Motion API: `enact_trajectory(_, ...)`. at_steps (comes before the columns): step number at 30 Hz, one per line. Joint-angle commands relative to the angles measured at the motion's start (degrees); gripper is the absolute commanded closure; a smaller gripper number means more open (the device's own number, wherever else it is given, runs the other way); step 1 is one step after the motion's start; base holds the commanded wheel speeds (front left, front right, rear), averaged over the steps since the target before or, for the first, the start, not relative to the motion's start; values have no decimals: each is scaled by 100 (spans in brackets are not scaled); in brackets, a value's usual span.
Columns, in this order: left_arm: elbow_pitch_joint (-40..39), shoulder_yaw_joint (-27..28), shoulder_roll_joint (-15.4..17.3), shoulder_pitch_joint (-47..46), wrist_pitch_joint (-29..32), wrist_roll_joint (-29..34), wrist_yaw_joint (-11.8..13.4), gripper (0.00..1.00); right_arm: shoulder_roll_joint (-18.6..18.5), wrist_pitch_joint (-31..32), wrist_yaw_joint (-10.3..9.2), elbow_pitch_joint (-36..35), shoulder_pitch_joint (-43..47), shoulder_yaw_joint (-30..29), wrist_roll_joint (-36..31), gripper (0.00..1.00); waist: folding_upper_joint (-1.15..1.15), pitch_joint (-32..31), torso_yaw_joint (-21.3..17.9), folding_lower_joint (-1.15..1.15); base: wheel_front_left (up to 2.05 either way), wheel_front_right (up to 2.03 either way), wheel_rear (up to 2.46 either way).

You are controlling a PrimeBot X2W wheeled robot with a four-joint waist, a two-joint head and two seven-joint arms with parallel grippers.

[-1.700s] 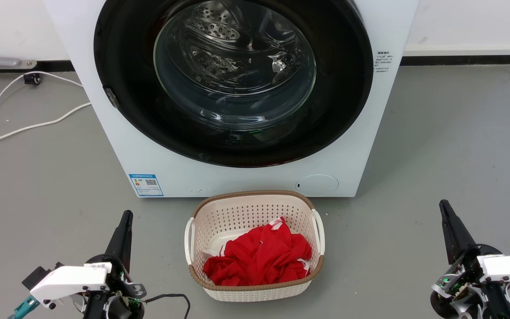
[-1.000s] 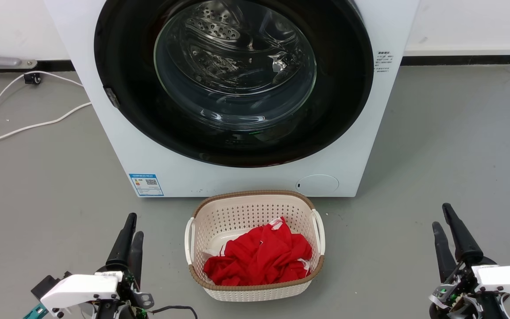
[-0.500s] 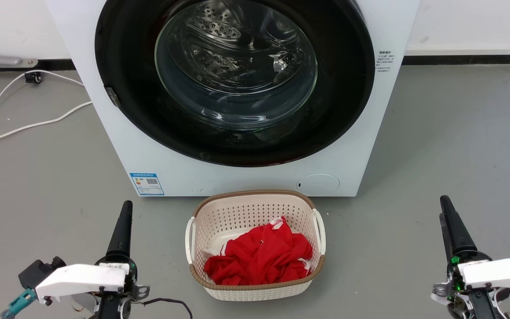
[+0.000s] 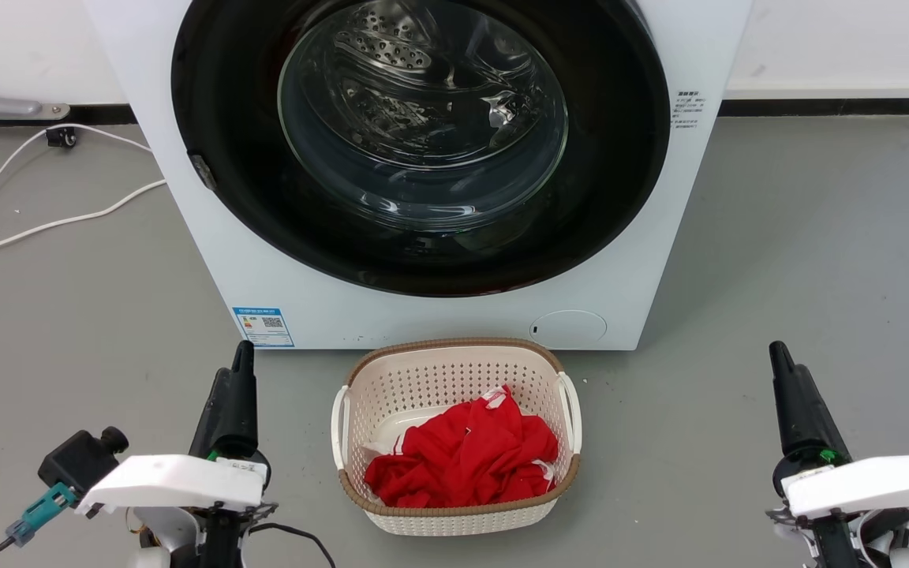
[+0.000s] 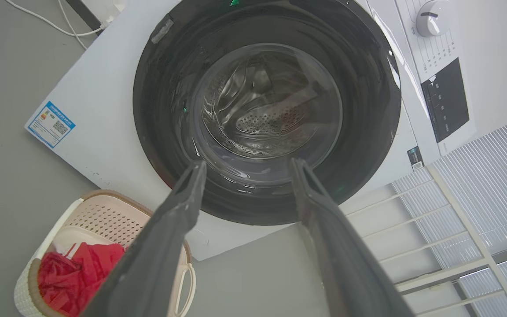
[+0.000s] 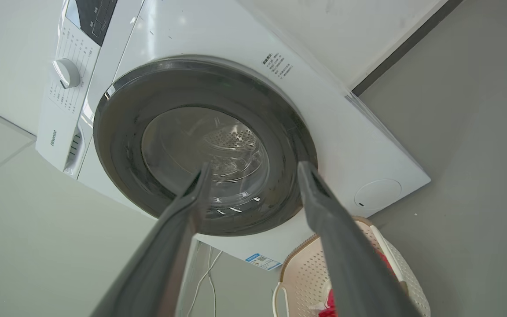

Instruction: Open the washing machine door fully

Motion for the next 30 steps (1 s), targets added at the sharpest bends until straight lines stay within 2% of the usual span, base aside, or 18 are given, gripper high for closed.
enact_trajectory(1,-112,-33,17,-179,-62,269,5,0,-1,-65,0,-128,-31,13,-273,0,0,0,1,0,0,0,0)
enact_trajectory(14,5,-230,45,-222,-303,1644,19,0,11,-230,0,-205,55,55,-1691,0,0,-3,10,0,0,0,0)
enact_trajectory(30,124,-475,158,-283,-566,2883,152,0,23,-238,0,-324,176,103,-2904,0,0,-8,23,0,0,0,0)
